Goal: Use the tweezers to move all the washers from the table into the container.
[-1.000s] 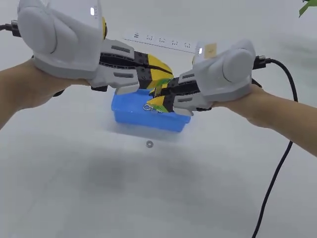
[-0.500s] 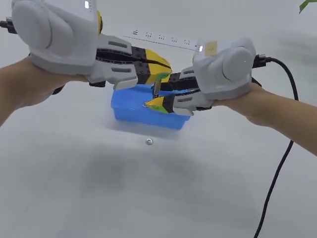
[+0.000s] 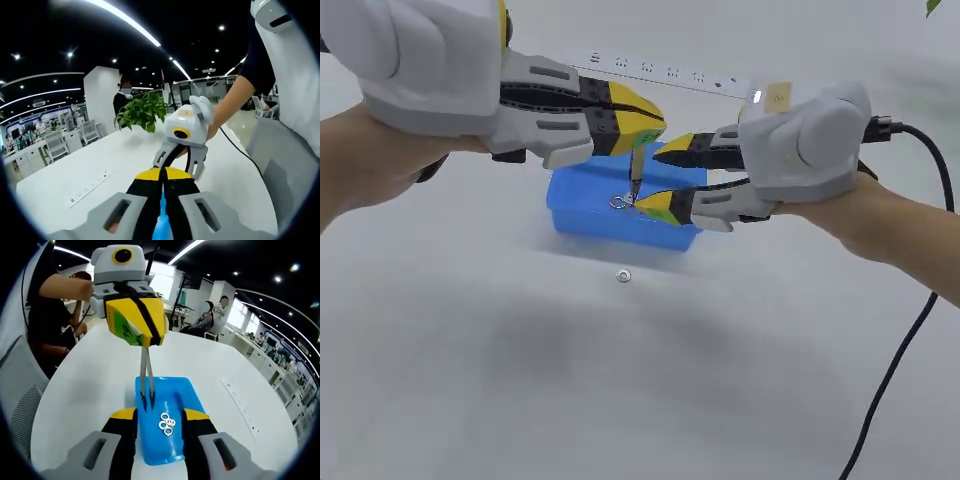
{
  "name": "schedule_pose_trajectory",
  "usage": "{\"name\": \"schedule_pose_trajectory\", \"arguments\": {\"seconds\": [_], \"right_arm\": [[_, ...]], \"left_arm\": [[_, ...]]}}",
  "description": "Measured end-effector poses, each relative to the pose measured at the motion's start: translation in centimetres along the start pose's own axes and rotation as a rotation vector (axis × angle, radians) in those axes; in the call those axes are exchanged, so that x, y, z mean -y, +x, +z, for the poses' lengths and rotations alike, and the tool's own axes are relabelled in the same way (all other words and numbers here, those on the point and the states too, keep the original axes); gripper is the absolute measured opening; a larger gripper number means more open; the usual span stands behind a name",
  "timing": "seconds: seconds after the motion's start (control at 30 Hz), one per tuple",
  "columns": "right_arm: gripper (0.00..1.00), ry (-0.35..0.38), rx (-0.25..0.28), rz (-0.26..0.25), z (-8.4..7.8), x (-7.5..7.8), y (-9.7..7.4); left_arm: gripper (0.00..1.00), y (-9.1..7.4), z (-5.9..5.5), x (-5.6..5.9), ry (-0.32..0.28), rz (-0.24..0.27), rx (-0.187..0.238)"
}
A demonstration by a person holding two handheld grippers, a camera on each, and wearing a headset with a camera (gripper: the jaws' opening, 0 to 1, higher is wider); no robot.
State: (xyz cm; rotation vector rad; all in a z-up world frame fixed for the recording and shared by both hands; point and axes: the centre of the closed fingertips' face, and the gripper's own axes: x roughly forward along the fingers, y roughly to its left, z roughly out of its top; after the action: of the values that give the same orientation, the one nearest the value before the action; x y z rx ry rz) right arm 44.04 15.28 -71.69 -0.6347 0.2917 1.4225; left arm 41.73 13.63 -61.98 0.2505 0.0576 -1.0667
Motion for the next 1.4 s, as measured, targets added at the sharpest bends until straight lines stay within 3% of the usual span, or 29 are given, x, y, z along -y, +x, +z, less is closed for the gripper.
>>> {"name": "schedule_pose_trajectory", "arguments": {"seconds": [0.27,0.37,0.53,0.67,0.87,1.23,1.4], "right_arm": [[0.42,0.086,0.010,-0.092,-1.4,0.3,-2.3],[0.52,0.104,0.025,-0.082,-1.8,-0.7,-3.3],[0.56,0.124,0.019,-0.070,-2.6,-2.4,-4.2],[0.65,0.120,0.025,-0.039,-2.5,-4.3,-4.6],[0.68,0.110,0.011,-0.003,-3.0,-6.1,-5.1],[0.69,0.158,-0.013,-0.019,-5.0,-7.5,-6.2],[0.70,0.180,-0.017,-0.033,-5.7,-7.8,-6.8]], "left_arm": [[0.04,-1.6,0.8,0.8,-0.005,0.027,0.011],[0.04,-2.5,1.1,1.2,0.005,0.033,0.006],[0.04,-3.4,1.5,2.1,0.009,0.034,0.006],[0.04,-3.5,1.2,2.8,0.000,0.031,0.002],[0.04,-3.1,0.1,3.9,-0.026,0.018,-0.006],[0.04,-1.9,-2.0,5.9,-0.063,0.015,-0.033],[0.04,-1.6,-3.3,6.2,-0.096,0.034,-0.032]]}}
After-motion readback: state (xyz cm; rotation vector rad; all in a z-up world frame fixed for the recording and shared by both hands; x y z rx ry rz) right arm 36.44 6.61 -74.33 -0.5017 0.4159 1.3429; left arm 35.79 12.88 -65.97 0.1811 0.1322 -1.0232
